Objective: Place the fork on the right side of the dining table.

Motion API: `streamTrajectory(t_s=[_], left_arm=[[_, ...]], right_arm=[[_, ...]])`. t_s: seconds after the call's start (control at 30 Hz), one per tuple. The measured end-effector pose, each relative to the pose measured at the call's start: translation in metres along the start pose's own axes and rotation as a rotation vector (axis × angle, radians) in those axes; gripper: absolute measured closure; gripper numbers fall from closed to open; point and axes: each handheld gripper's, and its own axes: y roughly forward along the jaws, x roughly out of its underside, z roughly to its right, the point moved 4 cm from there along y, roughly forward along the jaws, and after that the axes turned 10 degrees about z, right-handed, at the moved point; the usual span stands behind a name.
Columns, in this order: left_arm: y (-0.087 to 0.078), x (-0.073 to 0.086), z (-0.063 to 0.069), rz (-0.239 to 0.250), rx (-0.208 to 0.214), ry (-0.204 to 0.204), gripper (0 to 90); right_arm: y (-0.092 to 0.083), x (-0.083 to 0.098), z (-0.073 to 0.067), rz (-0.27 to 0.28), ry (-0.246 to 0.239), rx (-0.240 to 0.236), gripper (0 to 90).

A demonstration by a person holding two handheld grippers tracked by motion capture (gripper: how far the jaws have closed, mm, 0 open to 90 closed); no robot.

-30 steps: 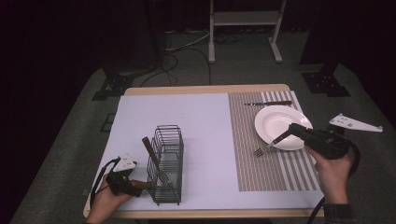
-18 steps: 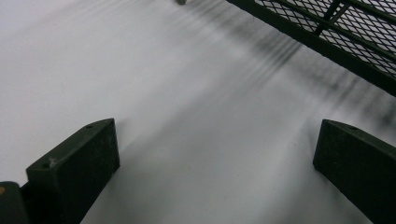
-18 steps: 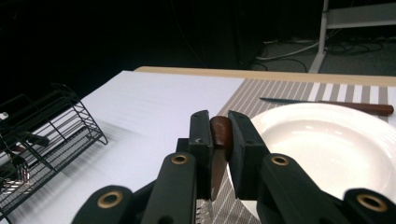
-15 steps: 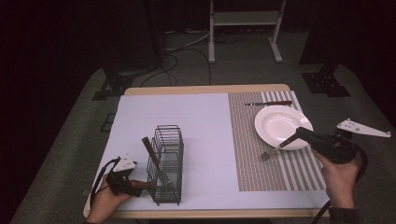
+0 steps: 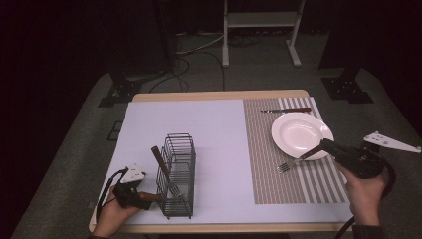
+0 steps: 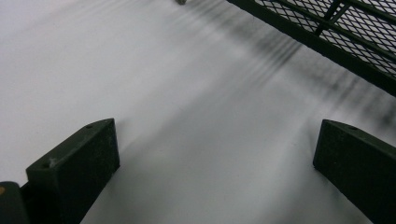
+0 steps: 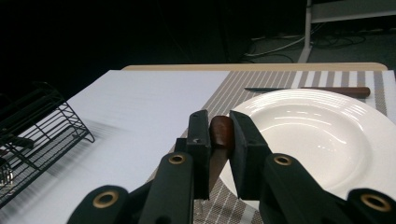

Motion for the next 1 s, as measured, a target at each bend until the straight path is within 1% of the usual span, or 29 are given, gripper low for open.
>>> streamTrajectory(t_s=[0.03,0.07,0.23,0.27,0.33,0.37,0.4,0.43,0.53,0.7,0.73,0.77,0.8,0.87,0.93,1.0], left_arm=[[0.000,0.000,0.000,0.000,0.000,0.000,0.0],[0.000,0.000,0.000,0.000,0.000,0.001,0.0],[0.000,0.000,0.000,0.000,0.000,0.000,0.0],[0.000,0.000,0.000,0.000,0.000,0.001,0.0],[0.000,0.000,0.000,0.000,0.000,0.000,0.0],[0.000,0.000,0.000,0.000,0.000,0.000,0.0],[0.000,0.000,0.000,0.000,0.000,0.000,0.0],[0.000,0.000,0.000,0.000,0.000,0.000,0.0],[0.000,0.000,0.000,0.000,0.000,0.001,0.0],[0.000,0.000,0.000,0.000,0.000,0.000,0.0],[0.000,0.000,0.000,0.000,0.000,0.000,0.0],[0.000,0.000,0.000,0.000,0.000,0.001,0.0],[0.000,0.000,0.000,0.000,0.000,0.000,0.0],[0.000,0.000,0.000,0.000,0.000,0.001,0.0],[0.000,0.000,0.000,0.000,0.000,0.000,0.0],[0.000,0.000,0.000,0.002,0.000,0.000,0.0]], right_arm=[[0.000,0.000,0.000,0.000,0.000,0.000,77.8],[-0.001,0.001,0.002,0.001,-0.004,0.017,77.2],[-0.003,0.005,0.006,0.002,0.008,0.035,76.2],[-0.005,0.007,0.010,-0.002,0.005,0.055,75.1],[-0.005,0.008,0.011,0.000,0.007,0.062,74.7],[-0.006,0.010,0.015,-0.003,0.007,0.077,73.6],[-0.006,0.011,0.017,-0.004,0.010,0.083,73.3],[-0.006,0.011,0.017,-0.004,0.010,0.083,73.3],[-0.006,0.015,0.023,-0.011,0.006,0.118,71.2],[-0.007,0.017,0.027,-0.019,0.013,0.131,70.1],[-0.007,0.018,0.029,-0.022,0.009,0.142,69.1],[-0.007,0.018,0.029,-0.022,0.009,0.142,69.1],[-0.007,0.020,0.031,-0.028,0.004,0.154,68.3],[-0.007,0.021,0.032,-0.026,0.005,0.157,67.9],[-0.008,0.023,0.035,-0.030,0.009,0.165,67.3],[-0.009,0.026,0.039,-0.034,0.023,0.174,66.3]])
